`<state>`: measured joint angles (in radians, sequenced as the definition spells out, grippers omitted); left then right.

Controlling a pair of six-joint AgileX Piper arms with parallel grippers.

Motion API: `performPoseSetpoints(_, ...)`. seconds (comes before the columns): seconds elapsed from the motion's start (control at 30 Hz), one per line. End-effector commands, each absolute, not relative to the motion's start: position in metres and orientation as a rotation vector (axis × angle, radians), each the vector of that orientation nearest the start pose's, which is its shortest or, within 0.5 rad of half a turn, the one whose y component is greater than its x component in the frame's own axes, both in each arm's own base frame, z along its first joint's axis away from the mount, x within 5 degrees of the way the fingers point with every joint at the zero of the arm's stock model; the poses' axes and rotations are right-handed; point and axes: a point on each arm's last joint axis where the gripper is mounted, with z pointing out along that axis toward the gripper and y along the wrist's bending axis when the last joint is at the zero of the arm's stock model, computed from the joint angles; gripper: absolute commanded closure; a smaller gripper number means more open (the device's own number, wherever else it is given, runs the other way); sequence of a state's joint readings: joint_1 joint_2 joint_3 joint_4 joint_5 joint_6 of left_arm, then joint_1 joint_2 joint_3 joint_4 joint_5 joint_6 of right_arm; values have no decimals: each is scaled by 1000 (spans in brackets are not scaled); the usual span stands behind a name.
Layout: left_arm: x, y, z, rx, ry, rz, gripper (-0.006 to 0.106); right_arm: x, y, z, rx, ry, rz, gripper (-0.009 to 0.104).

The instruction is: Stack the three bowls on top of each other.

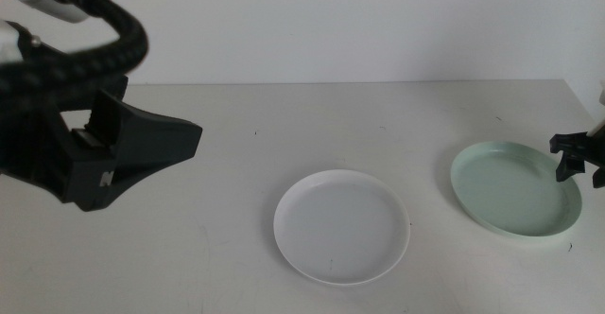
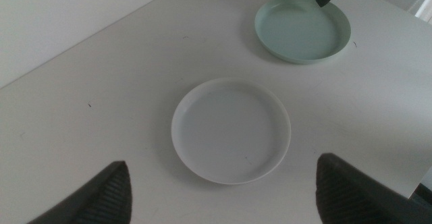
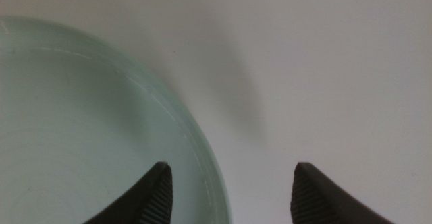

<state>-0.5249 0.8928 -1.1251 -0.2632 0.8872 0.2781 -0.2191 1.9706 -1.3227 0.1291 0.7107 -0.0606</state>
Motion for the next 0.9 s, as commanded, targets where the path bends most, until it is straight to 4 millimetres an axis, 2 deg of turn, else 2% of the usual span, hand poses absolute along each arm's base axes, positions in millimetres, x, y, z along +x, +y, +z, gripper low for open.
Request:
performPoseSetpoints(0.0, 128, -97, 434, 738, 1909, -498, -5, 395, -83, 190, 332, 2715, 62, 50)
performPoseSetpoints(0.23, 128, -97, 434, 737, 1908, -498, -5, 397, -82, 176, 348, 2750, 82, 52)
performPoseSetpoints(0.33, 128, -97, 434, 737, 1908, -496, -5, 397, -82, 176, 348, 2750, 82, 65)
performPoseSetpoints(0.5, 128, -97, 434, 738, 1908, -494, -5, 394, -82, 177, 337, 2780, 78, 92)
performPoseSetpoints(0.57, 128, -97, 434, 738, 1908, -494, -5, 392, -82, 178, 331, 2792, 74, 96)
performPoseSetpoints(0.7, 128, -97, 434, 738, 1909, -494, -5, 389, -81, 194, 328, 2766, 75, 96)
performPoseSetpoints(0.87, 128, -97, 434, 738, 1909, -494, -5, 379, -75, 233, 342, 2677, 112, 96)
